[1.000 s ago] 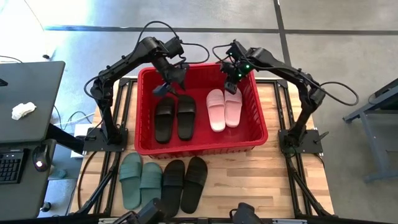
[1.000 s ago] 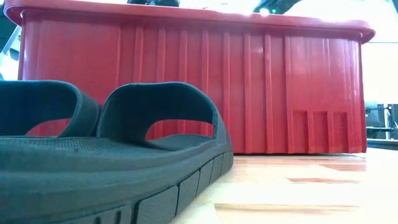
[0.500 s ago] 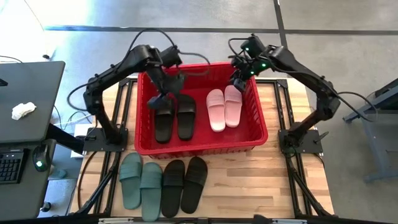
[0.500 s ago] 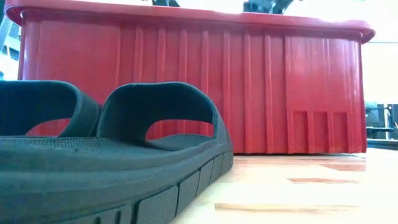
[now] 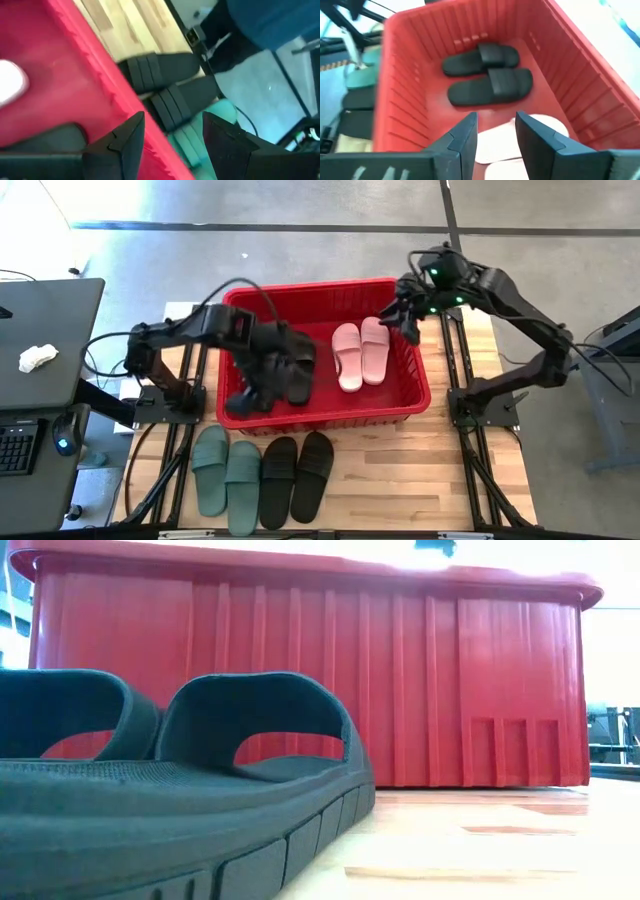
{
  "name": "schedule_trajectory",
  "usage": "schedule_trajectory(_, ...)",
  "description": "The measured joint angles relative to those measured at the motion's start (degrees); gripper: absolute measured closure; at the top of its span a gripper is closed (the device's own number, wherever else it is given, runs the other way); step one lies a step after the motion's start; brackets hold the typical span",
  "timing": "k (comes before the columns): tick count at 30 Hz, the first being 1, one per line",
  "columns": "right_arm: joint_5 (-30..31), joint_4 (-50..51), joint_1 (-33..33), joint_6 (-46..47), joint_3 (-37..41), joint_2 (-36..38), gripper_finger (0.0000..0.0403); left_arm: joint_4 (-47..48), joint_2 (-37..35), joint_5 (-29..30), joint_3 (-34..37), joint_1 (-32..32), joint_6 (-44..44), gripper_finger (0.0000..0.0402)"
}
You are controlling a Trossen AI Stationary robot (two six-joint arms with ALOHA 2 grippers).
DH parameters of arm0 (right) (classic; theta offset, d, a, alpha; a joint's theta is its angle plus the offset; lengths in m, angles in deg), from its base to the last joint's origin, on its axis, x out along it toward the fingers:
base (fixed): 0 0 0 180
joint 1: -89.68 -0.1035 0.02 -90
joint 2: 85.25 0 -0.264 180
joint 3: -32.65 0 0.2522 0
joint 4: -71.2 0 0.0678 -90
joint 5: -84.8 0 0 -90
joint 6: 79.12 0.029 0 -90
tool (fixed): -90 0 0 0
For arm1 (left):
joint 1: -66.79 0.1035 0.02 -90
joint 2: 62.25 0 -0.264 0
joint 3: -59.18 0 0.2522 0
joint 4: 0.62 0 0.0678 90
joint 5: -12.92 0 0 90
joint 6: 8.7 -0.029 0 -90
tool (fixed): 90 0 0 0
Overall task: Pick and place slides into bin
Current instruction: Stack the black slipper on top of the pink slipper in the red bin
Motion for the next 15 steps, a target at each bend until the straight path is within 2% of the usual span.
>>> schedule_trajectory(8,0.6,0.0,-5.3,10.4,0.0,4.0,0.0279,2.0,-0.4,14.3,0.1,-12.2,6.7,0.022)
schedule_trajectory(15,3.9,-0.1,-10.2,18.0,0.1,3.8,0.0279,2.0,-0.6,32.6,0.2,-26.6,12.3,0.022)
